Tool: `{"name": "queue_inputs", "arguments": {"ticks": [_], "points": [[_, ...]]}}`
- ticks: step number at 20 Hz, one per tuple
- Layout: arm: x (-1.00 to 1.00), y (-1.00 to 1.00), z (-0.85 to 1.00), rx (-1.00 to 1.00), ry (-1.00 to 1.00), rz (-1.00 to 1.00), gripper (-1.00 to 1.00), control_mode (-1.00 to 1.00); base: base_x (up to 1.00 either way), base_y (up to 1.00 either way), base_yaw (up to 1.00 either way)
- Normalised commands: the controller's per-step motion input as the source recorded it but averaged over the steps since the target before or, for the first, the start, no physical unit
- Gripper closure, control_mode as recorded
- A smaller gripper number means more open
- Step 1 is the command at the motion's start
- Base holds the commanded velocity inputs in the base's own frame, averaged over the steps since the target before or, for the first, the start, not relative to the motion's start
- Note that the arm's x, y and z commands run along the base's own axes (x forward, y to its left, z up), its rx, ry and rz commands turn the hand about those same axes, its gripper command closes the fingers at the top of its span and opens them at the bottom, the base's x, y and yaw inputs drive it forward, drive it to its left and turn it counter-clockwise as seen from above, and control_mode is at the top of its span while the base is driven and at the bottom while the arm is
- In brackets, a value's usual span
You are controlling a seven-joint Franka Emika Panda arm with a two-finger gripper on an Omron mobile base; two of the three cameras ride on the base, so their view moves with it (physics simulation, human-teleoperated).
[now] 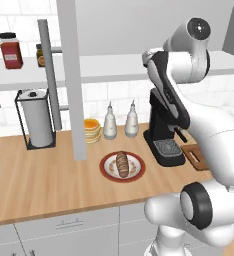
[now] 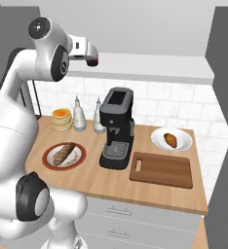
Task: From the different types of pastries on the counter, select a croissant and place it on the cutting board. Then retrieve a jar of jam from the cabinet and place it alongside the croissant on the cutting board.
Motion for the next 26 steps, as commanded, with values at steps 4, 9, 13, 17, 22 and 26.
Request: {"name": "queue_inputs", "arguments": {"ticks": [4,9,13,17,22,26], "points": [[0.10,0.00,-0.32,0.00,-0.18,0.00,-1.00,-1.00,0.00,0.00,0.00],[0.33,0.00,-0.02,0.00,-0.09,0.00,-1.00,-1.00,0.00,0.00,0.00],[0.47,0.00,0.08,0.03,0.11,0.00,-1.00,-1.00,0.00,0.00,0.00],[0.42,0.00,0.28,0.04,0.16,0.00,-1.00,-1.00,0.00,0.00,0.00],[0.22,0.00,0.12,0.01,0.05,0.00,-1.00,-1.00,0.00,0.00,0.00],[0.12,0.00,0.00,0.00,0.00,0.00,-1.00,-1.00,0.00,0.00,0.00]]}}
